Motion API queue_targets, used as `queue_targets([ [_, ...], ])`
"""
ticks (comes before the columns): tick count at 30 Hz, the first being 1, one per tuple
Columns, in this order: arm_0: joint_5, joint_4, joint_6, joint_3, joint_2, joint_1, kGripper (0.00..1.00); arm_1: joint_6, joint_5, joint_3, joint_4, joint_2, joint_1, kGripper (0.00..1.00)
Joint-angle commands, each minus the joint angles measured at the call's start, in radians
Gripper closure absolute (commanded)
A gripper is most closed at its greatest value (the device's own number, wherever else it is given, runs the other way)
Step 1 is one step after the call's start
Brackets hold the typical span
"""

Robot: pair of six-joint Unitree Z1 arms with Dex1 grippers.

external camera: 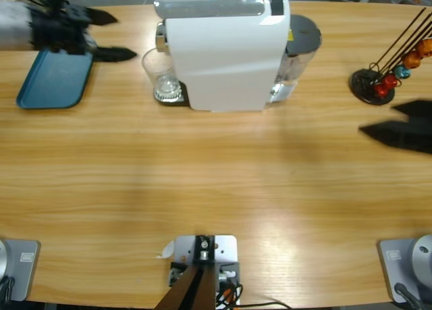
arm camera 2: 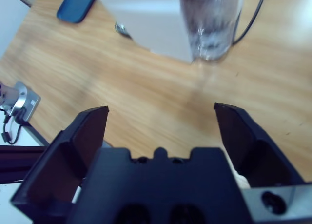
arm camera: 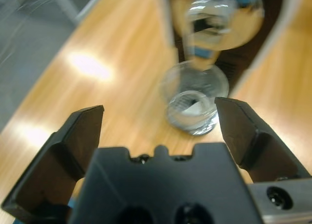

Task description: Pour coffee

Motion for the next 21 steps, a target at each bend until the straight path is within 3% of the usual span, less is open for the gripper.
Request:
queue_targets([
  [1,0.229,0.465,-0.208,0.031,-0.336,0.000,0.059,-0.128,0.051,-0.496,0.251,0.355,-0.194,1.000],
  [3,0.249,0.599,-0.236,0.036,-0.450,-0.032,0.059,-0.154,0.072,-0.658,0.330,0.462,-0.254,1.000],
  [7,0.282,0.788,-0.376,0.043,-0.651,-0.144,0.050,-0.267,0.070,-1.155,0.666,0.789,-0.287,1.000],
  [10,0.296,0.866,-0.440,0.072,-0.710,-0.203,0.010,-0.273,0.089,-1.361,0.760,0.956,-0.285,1.000],
  [16,0.367,0.975,-0.543,-0.007,-0.576,-0.234,0.009,-0.273,0.127,-1.464,0.803,1.103,-0.257,1.000],
  [21,0.423,0.970,-0.570,0.005,-0.541,-0.234,0.009,-0.273,0.119,-1.463,0.827,1.139,-0.260,1.000],
])
